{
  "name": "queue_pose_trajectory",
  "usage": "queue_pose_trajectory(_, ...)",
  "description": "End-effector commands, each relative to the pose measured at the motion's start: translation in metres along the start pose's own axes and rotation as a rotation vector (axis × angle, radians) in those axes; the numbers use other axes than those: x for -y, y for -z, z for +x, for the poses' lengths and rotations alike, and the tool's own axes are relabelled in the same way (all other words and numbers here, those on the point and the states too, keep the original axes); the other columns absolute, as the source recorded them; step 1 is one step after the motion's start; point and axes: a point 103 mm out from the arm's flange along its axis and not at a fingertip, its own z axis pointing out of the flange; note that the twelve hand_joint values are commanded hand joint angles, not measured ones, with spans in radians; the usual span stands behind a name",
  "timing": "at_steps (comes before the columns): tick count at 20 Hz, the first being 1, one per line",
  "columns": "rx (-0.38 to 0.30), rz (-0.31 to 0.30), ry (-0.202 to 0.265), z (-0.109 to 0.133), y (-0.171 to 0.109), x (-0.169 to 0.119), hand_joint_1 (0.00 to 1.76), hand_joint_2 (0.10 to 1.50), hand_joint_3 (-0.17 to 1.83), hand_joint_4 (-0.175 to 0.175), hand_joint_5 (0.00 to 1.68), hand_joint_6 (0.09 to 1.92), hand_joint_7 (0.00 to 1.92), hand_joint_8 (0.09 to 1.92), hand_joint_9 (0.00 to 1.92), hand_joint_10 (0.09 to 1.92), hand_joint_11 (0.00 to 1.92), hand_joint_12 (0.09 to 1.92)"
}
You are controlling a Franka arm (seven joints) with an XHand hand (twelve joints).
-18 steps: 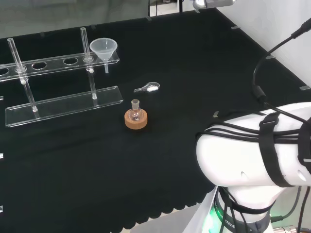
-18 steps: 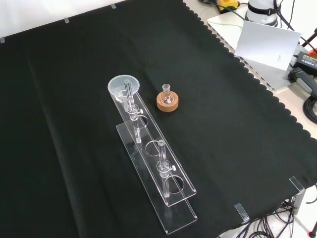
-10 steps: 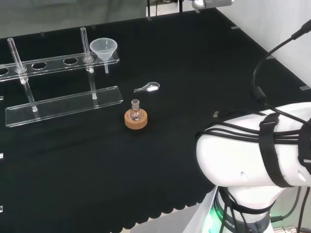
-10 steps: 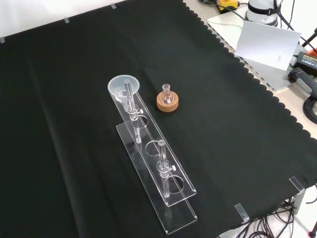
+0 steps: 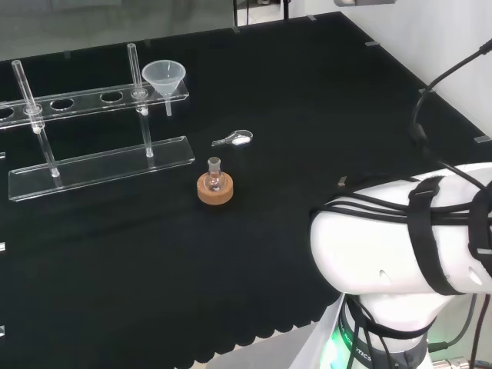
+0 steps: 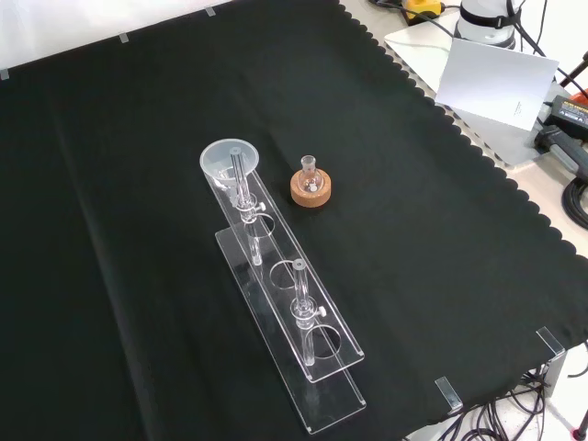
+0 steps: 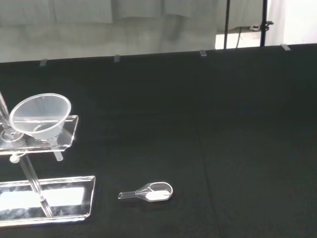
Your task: Pick up the funnel from the transparent funnel stand.
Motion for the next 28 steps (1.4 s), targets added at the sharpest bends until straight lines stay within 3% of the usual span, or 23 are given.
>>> queue_pose_trajectory(1, 0.068, 0.027, -0.006, 0.050, -0.025, -0.019, 0.00, 1.17, 0.43, 0.003, 0.18, 0.09, 0.00, 0.35, 0.12, 0.69, 0.17, 1.34)
queue_pose_trajectory(7, 0.062, 0.067, -0.033, 0.034, -0.039, -0.042, 0.00, 1.17, 0.43, 0.002, 0.18, 0.09, 0.00, 0.35, 0.12, 0.69, 0.17, 1.34)
queue_pose_trajectory(15, 0.077, 0.099, -0.024, 0.042, -0.062, -0.069, 0.00, 1.16, 0.42, 0.000, 0.18, 0.09, 0.00, 0.36, 0.13, 0.69, 0.17, 1.34)
queue_pose_trajectory(28, 0.063, 0.186, 0.098, 0.072, -0.101, -0.144, 0.00, 1.12, 0.37, -0.010, 0.17, 0.09, 0.00, 0.37, 0.12, 0.71, 0.14, 1.37)
